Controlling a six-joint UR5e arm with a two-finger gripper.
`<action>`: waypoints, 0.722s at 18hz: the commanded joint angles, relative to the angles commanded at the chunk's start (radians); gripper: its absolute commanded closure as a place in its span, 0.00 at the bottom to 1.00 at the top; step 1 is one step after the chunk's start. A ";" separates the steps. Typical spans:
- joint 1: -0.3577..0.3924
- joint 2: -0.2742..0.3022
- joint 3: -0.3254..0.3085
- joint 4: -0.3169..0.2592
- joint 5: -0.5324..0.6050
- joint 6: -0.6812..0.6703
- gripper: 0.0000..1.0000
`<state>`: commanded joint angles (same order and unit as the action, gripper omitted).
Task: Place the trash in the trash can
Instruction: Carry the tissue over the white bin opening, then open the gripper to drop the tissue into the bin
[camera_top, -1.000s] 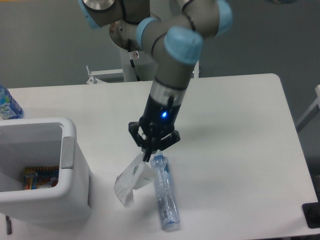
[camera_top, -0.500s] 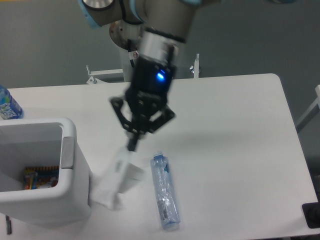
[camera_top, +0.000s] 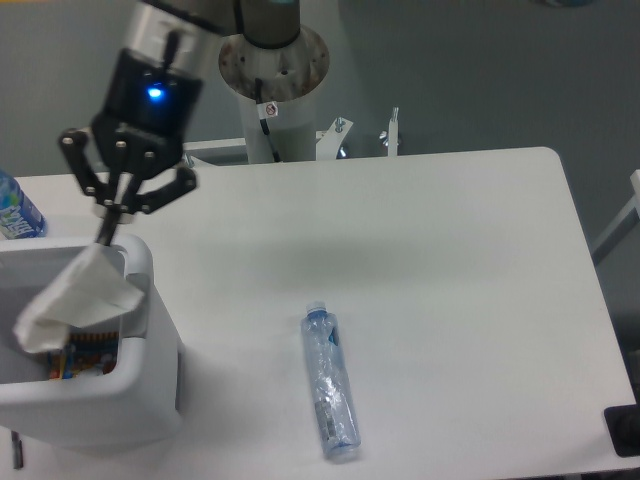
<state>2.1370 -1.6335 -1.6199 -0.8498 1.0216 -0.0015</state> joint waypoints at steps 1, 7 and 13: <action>-0.006 -0.009 0.002 0.006 0.000 0.000 1.00; -0.026 -0.064 0.002 0.009 0.000 0.008 0.54; -0.026 -0.084 0.044 0.006 0.002 0.008 0.06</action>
<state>2.1107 -1.7180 -1.5755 -0.8437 1.0232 0.0061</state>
